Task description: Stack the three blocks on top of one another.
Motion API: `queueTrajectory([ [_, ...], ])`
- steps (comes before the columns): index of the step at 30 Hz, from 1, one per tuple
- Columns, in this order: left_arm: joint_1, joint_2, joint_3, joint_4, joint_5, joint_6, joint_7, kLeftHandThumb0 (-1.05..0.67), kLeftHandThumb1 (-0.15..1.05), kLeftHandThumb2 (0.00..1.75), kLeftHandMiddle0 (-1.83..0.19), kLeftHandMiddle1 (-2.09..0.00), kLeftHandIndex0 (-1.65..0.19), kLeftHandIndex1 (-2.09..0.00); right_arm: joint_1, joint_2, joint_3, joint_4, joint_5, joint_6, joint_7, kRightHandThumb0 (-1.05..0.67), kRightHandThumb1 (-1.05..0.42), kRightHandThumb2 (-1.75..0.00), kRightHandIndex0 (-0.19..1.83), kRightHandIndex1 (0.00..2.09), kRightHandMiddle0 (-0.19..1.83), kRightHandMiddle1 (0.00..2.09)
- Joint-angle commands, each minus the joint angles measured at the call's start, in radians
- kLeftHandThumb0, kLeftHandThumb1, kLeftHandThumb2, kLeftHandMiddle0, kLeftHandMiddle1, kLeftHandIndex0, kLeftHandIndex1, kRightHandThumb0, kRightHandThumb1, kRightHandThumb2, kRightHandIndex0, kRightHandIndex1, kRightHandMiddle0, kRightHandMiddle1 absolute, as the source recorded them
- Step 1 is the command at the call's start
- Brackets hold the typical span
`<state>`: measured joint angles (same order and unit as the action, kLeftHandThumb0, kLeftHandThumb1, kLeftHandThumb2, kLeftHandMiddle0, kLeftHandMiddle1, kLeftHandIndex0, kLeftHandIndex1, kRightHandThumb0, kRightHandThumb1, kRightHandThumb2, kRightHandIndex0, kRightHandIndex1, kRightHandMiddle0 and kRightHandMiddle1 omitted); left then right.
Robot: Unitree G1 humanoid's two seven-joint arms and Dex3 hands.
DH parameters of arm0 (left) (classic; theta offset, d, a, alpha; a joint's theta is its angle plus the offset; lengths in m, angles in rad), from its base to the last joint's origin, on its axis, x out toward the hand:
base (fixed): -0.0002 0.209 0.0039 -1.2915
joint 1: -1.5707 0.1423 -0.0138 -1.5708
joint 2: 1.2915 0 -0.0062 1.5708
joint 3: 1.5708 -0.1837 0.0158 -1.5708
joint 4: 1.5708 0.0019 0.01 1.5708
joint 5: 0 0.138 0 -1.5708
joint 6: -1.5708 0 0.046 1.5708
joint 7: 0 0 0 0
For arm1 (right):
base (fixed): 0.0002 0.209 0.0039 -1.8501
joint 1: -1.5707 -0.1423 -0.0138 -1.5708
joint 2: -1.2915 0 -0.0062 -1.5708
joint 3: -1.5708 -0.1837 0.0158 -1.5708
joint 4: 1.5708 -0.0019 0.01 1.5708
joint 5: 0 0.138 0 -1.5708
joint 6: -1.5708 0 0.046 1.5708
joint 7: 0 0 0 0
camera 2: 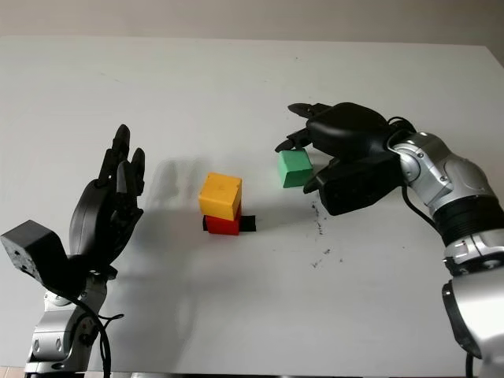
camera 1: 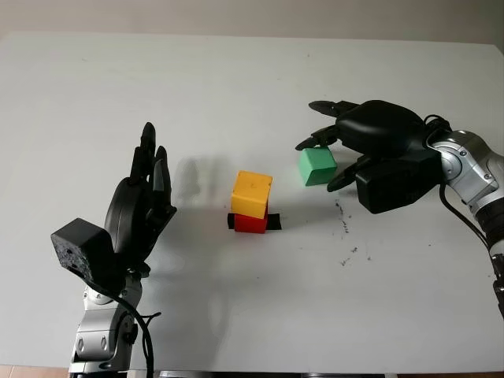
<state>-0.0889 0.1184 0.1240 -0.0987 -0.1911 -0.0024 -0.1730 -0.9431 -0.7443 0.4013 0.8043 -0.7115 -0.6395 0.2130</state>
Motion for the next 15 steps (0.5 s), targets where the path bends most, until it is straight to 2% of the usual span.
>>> queueTrajectory([
  [1, 0.015, 0.0, 0.001, -0.019, -0.001, -0.001, 0.001, -0.77, 1.05, 0.69, 0.16, -0.05, 0.16, -0.05, -0.003, 0.004, 0.008, 0.01, -0.008, -0.013, -0.014, -0.63, -0.93, -0.06, 0.11, 0.07, 0.65, 0.31],
  [2, 0.016, -0.001, 0.001, -0.021, -0.002, 0.001, 0.003, -0.77, 1.05, 0.69, 0.16, -0.05, 0.16, -0.06, -0.003, 0.005, 0.008, 0.013, -0.009, -0.017, -0.02, -0.62, -0.94, -0.06, 0.12, 0.06, 0.6, 0.43],
  [3, 0.018, -0.001, 0.001, -0.023, -0.002, 0.001, 0.002, -0.77, 1.05, 0.69, 0.16, -0.05, 0.16, -0.06, -0.003, 0.006, 0.008, 0.019, -0.008, -0.024, -0.029, -0.61, -0.94, -0.05, 0.14, 0.06, 0.51, 0.67],
  [6, 0.021, -0.001, 0.001, -0.028, -0.007, 0.006, 0.001, -0.77, 1.05, 0.69, 0.16, -0.05, 0.16, -0.05, -0.005, 0.01, 0.007, 0.036, -0.007, -0.04, -0.056, -0.54, -0.94, -0.05, 0.18, 0.07, 0.44, 0.99],
  [12, 0.019, 0.001, -0.001, -0.025, 0.0, 0.0, 0.001, -0.77, 1.05, 0.69, 0.16, -0.05, 0.16, -0.05, -0.014, 0.004, 0.016, 0.044, -0.036, -0.065, -0.116, -0.42, -0.95, -0.06, 0.26, 0.08, 0.49, 1.27],
  [15, 0.018, 0.0, 0.0, -0.021, -0.005, -0.002, -0.002, -0.77, 1.05, 0.69, 0.16, -0.05, 0.17, -0.05, -0.025, -0.001, 0.019, 0.054, -0.046, -0.078, -0.13, -0.42, -0.97, -0.06, 0.28, 0.07, 0.46, 1.32],
])
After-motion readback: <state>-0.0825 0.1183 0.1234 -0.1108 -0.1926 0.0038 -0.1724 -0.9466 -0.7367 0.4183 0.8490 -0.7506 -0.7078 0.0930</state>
